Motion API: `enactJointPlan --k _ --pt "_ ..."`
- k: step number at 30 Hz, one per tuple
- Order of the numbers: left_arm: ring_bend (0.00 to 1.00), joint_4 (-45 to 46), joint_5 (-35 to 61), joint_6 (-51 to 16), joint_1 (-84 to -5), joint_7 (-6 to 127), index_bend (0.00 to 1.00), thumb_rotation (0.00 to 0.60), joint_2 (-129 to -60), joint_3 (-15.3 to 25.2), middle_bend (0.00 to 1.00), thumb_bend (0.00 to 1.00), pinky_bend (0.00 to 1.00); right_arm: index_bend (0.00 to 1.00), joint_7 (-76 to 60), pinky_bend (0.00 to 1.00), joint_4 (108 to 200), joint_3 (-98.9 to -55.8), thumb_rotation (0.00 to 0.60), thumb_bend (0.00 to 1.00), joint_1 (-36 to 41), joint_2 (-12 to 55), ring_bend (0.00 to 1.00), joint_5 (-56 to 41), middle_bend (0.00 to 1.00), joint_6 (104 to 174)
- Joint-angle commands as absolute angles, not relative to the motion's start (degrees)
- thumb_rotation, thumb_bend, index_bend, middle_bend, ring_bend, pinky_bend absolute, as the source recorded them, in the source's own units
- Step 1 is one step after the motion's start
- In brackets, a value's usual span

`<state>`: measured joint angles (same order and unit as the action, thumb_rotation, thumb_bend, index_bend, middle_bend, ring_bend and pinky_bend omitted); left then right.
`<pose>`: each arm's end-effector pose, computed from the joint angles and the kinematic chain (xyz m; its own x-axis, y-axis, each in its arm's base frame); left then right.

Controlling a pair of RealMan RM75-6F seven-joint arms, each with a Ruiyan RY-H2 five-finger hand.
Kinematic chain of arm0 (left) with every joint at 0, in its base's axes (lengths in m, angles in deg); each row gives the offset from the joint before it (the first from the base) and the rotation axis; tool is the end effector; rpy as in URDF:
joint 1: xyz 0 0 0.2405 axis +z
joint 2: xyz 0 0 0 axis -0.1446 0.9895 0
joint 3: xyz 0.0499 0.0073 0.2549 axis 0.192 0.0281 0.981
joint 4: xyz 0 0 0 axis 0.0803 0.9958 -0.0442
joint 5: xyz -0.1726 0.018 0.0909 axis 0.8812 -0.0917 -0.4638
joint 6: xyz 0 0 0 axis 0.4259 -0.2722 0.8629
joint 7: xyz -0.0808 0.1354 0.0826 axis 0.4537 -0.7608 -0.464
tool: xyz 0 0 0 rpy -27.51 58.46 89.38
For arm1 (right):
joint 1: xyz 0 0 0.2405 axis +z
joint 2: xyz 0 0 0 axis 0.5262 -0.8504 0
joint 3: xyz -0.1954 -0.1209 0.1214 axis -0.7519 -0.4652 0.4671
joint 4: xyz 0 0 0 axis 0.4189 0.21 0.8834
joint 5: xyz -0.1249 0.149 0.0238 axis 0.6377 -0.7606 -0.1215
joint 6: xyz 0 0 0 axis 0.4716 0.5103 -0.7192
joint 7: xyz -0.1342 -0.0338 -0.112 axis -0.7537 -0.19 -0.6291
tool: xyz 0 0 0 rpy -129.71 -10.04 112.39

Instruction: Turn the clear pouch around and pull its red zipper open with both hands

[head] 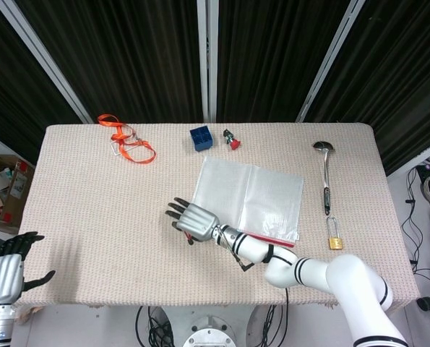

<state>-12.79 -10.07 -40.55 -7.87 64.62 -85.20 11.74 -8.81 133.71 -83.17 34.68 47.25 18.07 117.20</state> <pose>-0.3369 0.1793 0.1307 0.2784 0.0170 0.9603 0.9538 0.1129 -0.2785 -0.0092 -0.3706 -0.1500 0.6952 -0.1431 0.7045 -0.4508 -0.8501 0.2721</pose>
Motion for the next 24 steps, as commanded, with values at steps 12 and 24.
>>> enactJointPlan --k 12,24 --pt "0.15 -12.0 -9.8 -40.2 -7.8 65.4 0.25 0.600 -85.5 11.7 0.18 0.02 0.16 0.48 -5.0 0.00 129.1 -84.2 0.600 0.32 35.3 49.7 0.00 19.8 0.13 117.4" --pt "0.15 -12.1 -9.9 -39.8 -8.0 65.4 0.24 0.600 -85.4 11.8 0.18 0.02 0.16 0.55 -4.2 0.00 128.5 -84.4 0.600 0.48 35.6 49.7 0.00 21.0 0.15 118.6"
